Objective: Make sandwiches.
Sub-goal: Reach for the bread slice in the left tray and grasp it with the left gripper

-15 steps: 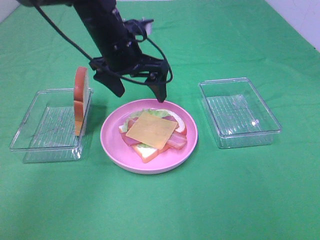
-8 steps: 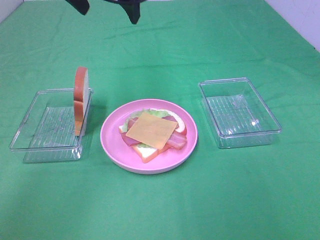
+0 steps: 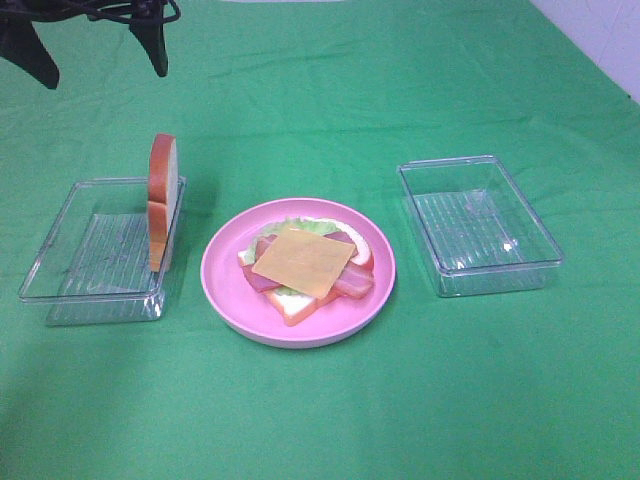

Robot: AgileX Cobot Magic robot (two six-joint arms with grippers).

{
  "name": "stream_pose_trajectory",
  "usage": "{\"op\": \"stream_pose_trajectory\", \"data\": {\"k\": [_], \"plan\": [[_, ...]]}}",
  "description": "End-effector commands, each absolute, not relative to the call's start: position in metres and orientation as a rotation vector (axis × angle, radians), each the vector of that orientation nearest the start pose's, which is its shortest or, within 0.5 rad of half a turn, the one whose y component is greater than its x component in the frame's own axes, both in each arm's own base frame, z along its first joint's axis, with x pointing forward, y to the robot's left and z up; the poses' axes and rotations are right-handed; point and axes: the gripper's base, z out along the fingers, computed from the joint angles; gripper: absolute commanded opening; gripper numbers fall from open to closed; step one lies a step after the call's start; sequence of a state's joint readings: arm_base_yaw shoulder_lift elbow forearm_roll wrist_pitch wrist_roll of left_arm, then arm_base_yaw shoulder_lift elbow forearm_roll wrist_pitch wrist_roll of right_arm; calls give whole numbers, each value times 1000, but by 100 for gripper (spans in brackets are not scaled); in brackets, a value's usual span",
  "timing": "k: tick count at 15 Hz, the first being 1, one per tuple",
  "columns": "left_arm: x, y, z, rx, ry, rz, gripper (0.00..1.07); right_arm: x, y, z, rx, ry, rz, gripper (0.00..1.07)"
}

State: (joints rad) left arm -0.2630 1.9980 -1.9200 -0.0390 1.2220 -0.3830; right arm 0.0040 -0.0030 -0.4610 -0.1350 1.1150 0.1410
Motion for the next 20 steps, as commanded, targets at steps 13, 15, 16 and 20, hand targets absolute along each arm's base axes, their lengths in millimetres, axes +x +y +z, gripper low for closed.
{"op": "stream_pose_trajectory", "data": {"k": [13, 15, 16, 20], "plan": [[442, -137, 219, -365, 2956, -241, 101, -8, -11, 262, 149, 2083, -83, 97], [446, -138, 211, -366, 2950, -246, 101, -8, -11, 262, 149, 2083, -83, 97], [447, -138, 206, -368, 2961, -240, 101, -8, -11, 262, 149, 2083, -83, 97], [447, -138, 196, -370, 2994, -221, 101, -8, -11, 262, 149, 2083, -83, 97]]}}
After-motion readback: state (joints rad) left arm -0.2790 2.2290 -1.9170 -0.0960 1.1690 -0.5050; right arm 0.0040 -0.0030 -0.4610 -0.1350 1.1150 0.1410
